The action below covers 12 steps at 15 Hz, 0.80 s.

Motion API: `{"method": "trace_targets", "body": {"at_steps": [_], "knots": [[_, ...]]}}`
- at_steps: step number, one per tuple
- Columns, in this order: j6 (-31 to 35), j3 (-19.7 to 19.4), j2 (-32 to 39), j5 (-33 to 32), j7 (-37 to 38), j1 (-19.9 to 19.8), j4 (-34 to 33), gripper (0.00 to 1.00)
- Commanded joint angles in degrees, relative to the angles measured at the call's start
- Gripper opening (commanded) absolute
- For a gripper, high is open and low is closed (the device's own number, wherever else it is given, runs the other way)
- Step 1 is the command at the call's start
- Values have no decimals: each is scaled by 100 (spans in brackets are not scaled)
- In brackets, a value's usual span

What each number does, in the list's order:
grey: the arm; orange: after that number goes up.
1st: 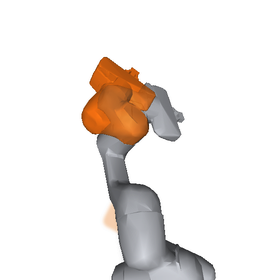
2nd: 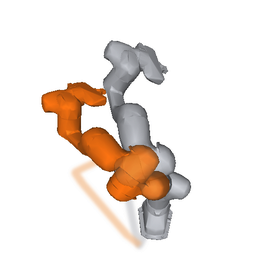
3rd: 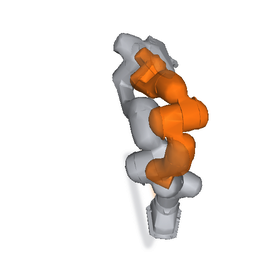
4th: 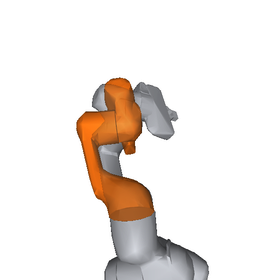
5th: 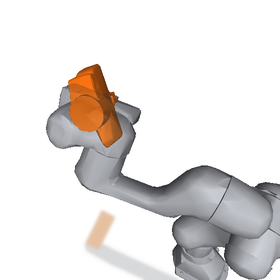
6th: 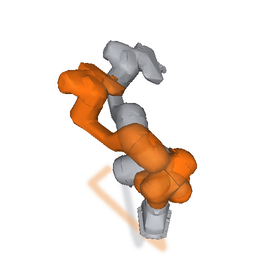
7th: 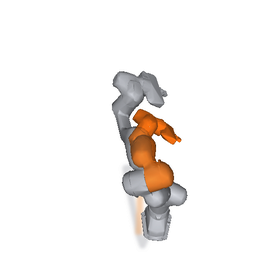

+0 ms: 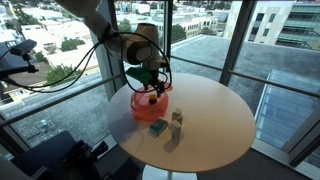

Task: Remove the bottle with a yellow label from the plastic bag and put it on the table.

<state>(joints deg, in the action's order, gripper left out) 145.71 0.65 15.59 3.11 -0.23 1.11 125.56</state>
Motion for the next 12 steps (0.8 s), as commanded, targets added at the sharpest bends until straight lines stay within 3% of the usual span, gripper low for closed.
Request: {"method": "trace_targets", "body": {"at_steps": [1,12], "knots": [[126,40,276,30,20,-22,-272,100],[391,179,897,25,-16,9,-657,100]]}}
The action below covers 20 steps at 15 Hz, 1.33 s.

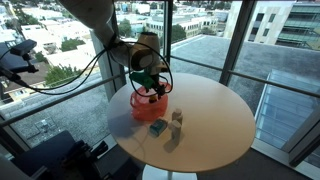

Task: Remove the bottle with a yellow label from the plastic bag and put it on the table.

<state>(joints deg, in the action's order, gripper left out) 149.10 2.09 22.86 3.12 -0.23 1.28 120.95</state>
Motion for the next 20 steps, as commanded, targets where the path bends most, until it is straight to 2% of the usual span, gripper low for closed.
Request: {"method": "trace_targets", "body": {"at_steps": [1,2,7,10,20], "knots": [[62,35,199,23,-18,-6,-209,100],[65,39,223,26,-25,-7,-224,81],[18,46,206,38,-35,-16,-247,40],[-26,51,145,43,-57,-29,-267,20],[-372,98,-251,76,-148,-65,-519,20]]}}
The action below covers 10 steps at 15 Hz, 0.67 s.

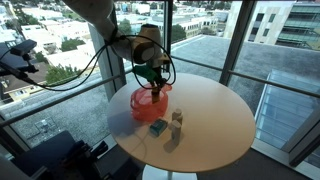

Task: Remove the bottle with a yellow label from the plastic bag and put it on the table.

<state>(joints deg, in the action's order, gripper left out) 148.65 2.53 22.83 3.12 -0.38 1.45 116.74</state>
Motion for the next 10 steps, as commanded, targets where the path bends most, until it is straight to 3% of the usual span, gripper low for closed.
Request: {"method": "trace_targets", "body": {"at_steps": [1,10], "knots": [[-418,48,-331,86,-147,-99,-117,20],[-1142,-108,-1036,260,-297,-399,-258,20]]}}
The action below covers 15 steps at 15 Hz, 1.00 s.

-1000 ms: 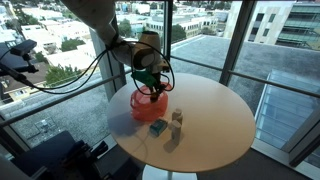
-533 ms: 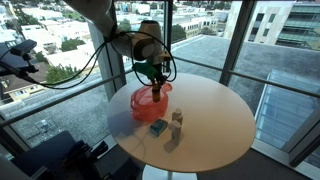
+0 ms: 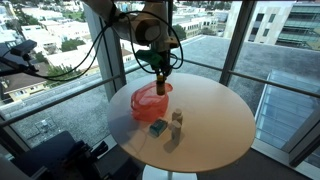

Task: Remove the bottle with a yellow label from the plastic bag and put it on the table.

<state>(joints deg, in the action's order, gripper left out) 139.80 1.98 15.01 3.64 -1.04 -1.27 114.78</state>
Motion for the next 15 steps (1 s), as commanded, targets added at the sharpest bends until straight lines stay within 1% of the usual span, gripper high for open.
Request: {"method": "trace_targets", "body": {"at_steps": [1,4,9,15], "knots": [[-281,-82,-323,260,-263,-171,-70,20],[-284,-197,-509,355,-291,-273,-61,20],[-248,-443,-600,365,-240,-444,-71,20],[-149,-735,-483,391,-193,-694,-57,20]]}}
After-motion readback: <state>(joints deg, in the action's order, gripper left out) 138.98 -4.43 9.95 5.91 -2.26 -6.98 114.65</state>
